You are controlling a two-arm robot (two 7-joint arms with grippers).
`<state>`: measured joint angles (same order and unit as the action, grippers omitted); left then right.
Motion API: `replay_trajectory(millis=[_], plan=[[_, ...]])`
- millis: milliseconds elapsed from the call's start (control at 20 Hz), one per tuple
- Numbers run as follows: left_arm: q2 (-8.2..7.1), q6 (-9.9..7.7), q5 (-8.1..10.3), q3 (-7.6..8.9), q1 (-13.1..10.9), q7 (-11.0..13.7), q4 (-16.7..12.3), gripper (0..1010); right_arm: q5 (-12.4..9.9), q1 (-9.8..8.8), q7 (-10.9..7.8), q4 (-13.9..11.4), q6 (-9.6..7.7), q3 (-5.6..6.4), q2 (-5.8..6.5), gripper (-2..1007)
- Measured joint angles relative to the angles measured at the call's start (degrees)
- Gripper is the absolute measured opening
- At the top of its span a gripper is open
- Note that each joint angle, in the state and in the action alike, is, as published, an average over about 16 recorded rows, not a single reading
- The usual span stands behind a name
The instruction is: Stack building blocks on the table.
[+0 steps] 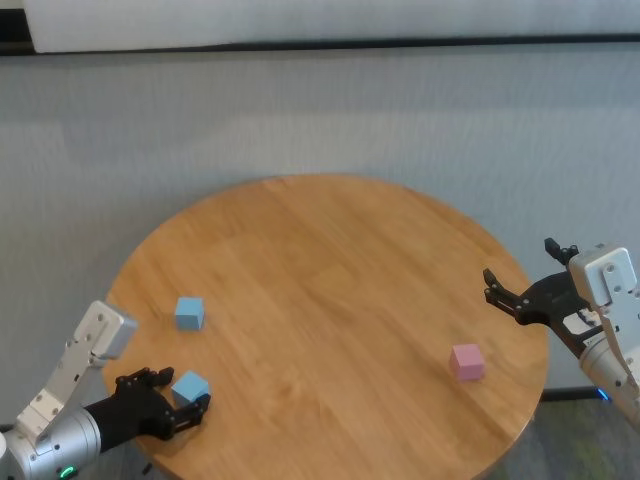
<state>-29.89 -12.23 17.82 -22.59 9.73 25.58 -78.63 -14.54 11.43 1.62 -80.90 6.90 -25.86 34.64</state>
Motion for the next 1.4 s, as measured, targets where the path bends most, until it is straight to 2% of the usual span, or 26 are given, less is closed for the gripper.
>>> replay_trajectory(millis=[350, 650, 1000, 1400], plan=[[0.03, -0.01, 0.13, 0.09, -0.08, -0.07, -0.06, 561, 0.0, 0.0, 0.0, 0.0, 0.0, 0.0, 0.0, 1005], [0.03, 0.02, 0.16, 0.13, -0.13, 0.03, -0.1, 438, 0.0, 0.0, 0.0, 0.0, 0.0, 0.0, 0.0, 1005], [-0.27, 0.05, -0.48, -0.18, -0.13, 0.61, -0.67, 397, 0.0, 0.0, 0.0, 0.0, 0.0, 0.0, 0.0, 1005], [-0.96, -0.24, -2.29, -1.63, 1.12, 2.73, -3.2, 397, 0.0, 0.0, 0.0, 0.0, 0.0, 0.0, 0.0, 1005]])
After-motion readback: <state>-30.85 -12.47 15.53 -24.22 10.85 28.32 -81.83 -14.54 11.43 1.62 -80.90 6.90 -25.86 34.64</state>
